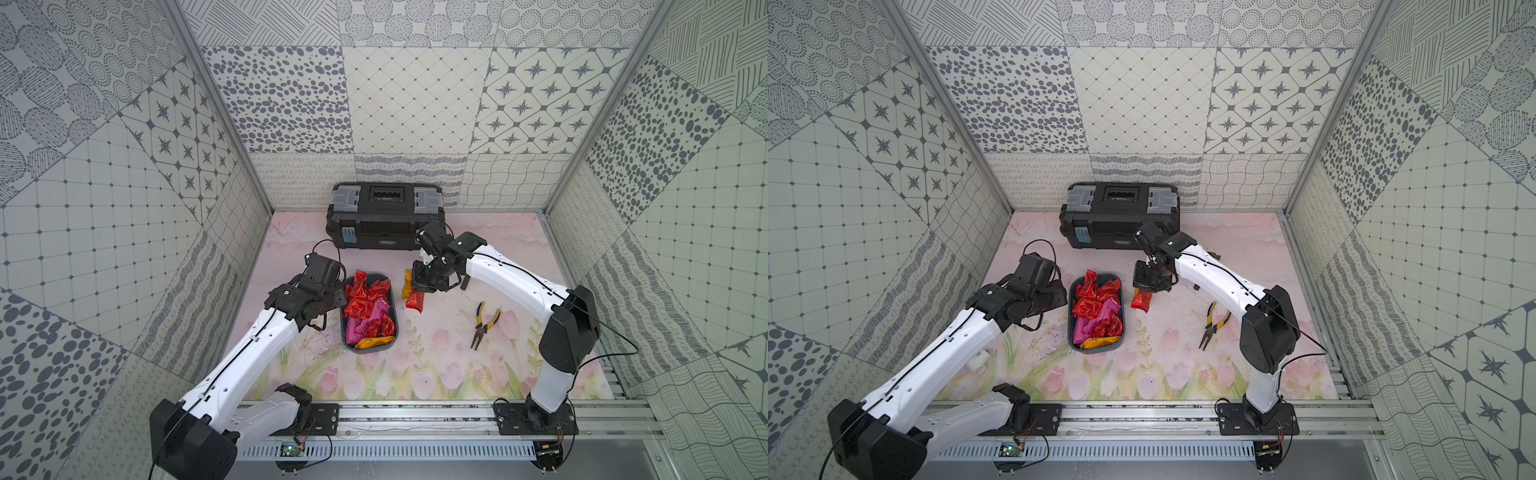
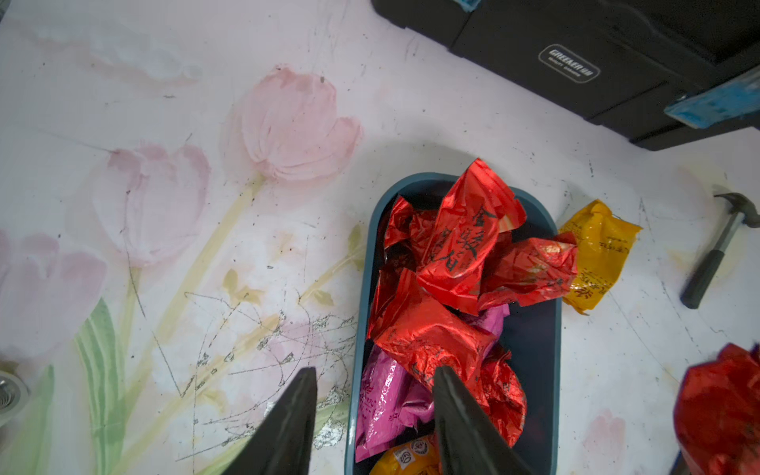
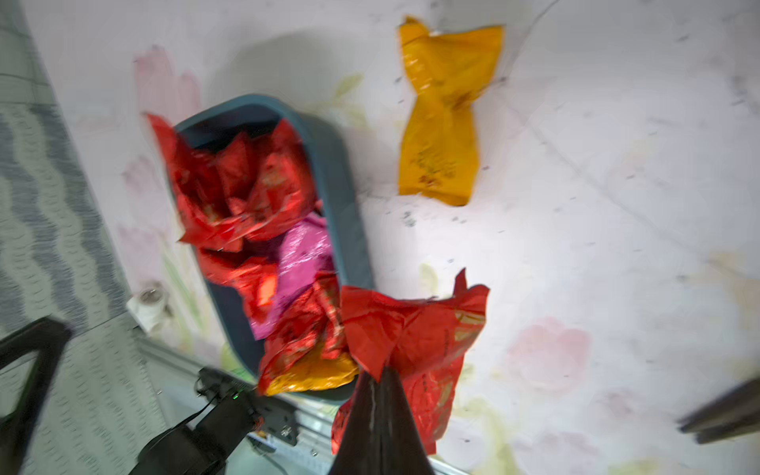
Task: Take the tea bags out of the storage box
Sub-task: Place the tea bag at the center of the board.
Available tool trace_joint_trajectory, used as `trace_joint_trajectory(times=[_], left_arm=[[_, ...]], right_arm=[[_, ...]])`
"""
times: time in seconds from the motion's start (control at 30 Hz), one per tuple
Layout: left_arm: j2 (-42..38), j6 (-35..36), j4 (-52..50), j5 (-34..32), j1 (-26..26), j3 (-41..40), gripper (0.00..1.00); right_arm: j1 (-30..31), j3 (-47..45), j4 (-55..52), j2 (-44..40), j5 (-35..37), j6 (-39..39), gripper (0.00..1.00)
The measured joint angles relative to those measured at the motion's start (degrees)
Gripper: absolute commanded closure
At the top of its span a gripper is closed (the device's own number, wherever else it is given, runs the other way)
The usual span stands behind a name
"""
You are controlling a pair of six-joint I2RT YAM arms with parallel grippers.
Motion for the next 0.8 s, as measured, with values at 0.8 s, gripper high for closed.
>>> trace_joint_trajectory(times=[0.8], left_arm=[[10.4, 8.5, -0.2, 10.6, 2.1, 5.7, 0.48]], right_arm=[[-6.3, 11.8, 0.8, 20.2, 7.2, -18.0, 0.63]])
